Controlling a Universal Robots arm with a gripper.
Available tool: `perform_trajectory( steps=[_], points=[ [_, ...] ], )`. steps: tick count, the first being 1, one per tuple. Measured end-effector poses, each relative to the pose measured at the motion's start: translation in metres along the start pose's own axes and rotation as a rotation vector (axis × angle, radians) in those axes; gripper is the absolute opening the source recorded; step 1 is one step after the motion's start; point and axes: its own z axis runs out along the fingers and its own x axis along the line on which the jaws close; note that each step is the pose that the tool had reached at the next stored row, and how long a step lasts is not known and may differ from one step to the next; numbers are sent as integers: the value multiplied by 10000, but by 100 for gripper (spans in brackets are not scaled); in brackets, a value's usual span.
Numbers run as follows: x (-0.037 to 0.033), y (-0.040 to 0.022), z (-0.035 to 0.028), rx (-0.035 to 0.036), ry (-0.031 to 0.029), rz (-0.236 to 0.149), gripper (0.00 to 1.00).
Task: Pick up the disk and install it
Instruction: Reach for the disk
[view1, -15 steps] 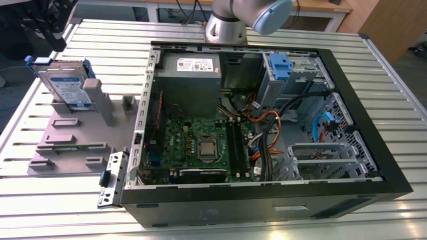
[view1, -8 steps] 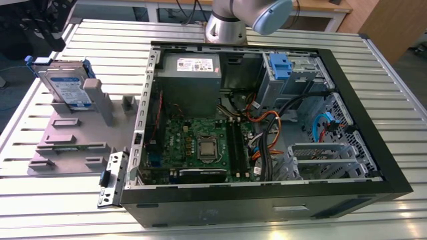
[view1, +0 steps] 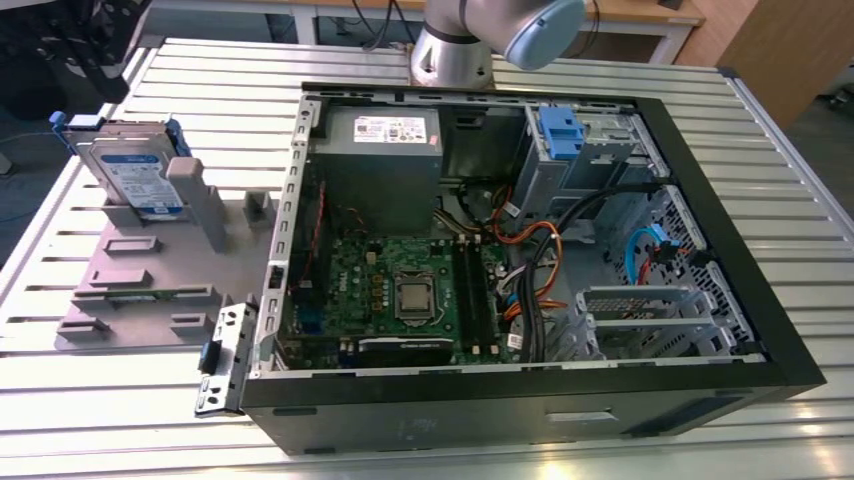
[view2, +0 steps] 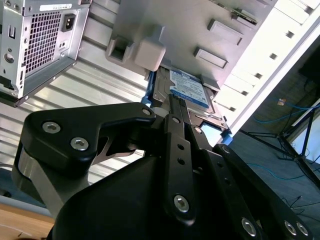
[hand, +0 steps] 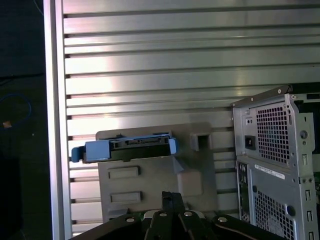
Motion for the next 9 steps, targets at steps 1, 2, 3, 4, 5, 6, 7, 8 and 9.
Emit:
perform_trajectory(
  steps=[1, 2, 3, 4, 5, 6, 7, 8, 9],
  points=[
    [3, 0, 0, 0, 0, 1, 11],
    [5, 0, 0, 0, 0, 0, 11],
    [7, 0, 0, 0, 0, 0, 11],
    [9, -1, 0, 0, 0, 0, 11],
    [12, -1, 0, 0, 0, 0, 11],
    [14, -1, 0, -1, 0, 0, 11],
    [16, -1, -1, 0, 0, 0, 11],
    [18, -1, -1, 0, 0, 0, 11],
    [21, -1, 0, 0, 0, 0, 11]
  ],
)
